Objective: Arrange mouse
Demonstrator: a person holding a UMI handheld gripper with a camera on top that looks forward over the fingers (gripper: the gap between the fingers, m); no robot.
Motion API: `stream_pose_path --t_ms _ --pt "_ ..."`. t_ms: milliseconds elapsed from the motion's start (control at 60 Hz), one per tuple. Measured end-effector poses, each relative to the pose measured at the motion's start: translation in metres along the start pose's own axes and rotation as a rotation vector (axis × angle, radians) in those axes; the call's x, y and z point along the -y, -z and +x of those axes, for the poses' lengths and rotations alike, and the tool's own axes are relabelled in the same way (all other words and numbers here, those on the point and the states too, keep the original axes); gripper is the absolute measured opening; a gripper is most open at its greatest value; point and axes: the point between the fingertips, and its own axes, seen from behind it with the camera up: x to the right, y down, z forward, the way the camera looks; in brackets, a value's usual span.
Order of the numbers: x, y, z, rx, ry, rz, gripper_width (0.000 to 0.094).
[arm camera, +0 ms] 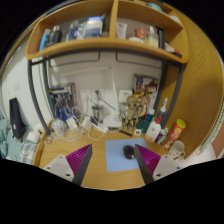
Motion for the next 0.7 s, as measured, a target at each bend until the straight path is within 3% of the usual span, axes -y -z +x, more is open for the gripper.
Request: stream_pose_path --t_ms 200,700 --pt "0.04 0.054 -0.039 0.051 -0.017 0.114 0.0862" --pt "0.034 0.102 -0.041 0.034 0.014 0.137 0.0864"
